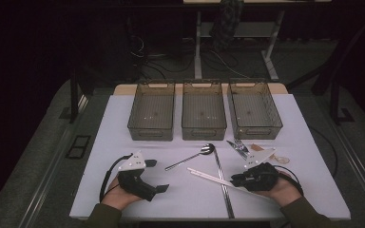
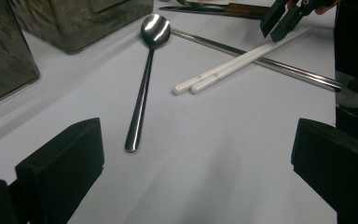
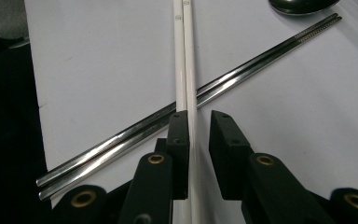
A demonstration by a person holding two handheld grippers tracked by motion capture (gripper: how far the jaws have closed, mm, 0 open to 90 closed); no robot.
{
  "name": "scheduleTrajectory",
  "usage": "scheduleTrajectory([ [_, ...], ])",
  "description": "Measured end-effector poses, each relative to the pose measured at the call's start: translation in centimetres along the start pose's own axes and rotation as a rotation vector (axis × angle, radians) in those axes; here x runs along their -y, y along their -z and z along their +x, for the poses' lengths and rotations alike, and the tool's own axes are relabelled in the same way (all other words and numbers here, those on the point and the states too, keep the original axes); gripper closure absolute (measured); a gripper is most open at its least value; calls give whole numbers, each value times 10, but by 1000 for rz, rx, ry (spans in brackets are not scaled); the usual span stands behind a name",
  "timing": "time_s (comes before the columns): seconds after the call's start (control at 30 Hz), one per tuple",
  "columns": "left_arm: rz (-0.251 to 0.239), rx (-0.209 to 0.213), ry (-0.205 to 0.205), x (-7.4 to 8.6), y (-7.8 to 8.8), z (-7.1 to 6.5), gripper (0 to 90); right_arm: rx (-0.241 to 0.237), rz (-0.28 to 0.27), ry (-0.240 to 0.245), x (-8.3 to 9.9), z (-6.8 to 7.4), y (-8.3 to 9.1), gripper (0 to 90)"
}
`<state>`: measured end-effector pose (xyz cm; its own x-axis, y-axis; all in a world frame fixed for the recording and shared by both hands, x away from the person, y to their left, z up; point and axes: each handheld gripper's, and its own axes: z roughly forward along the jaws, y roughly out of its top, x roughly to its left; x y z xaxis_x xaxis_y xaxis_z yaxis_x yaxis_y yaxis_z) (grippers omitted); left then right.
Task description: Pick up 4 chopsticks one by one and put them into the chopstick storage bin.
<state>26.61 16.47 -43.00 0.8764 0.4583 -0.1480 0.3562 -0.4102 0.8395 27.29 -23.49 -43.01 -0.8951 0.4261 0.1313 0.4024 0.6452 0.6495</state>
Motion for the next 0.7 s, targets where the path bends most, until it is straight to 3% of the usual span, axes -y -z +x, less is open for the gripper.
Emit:
scheduleTrajectory([
  [0.7,1,-1,-1,0,0,0,13,27,21,7,-1,-3,-4,776],
])
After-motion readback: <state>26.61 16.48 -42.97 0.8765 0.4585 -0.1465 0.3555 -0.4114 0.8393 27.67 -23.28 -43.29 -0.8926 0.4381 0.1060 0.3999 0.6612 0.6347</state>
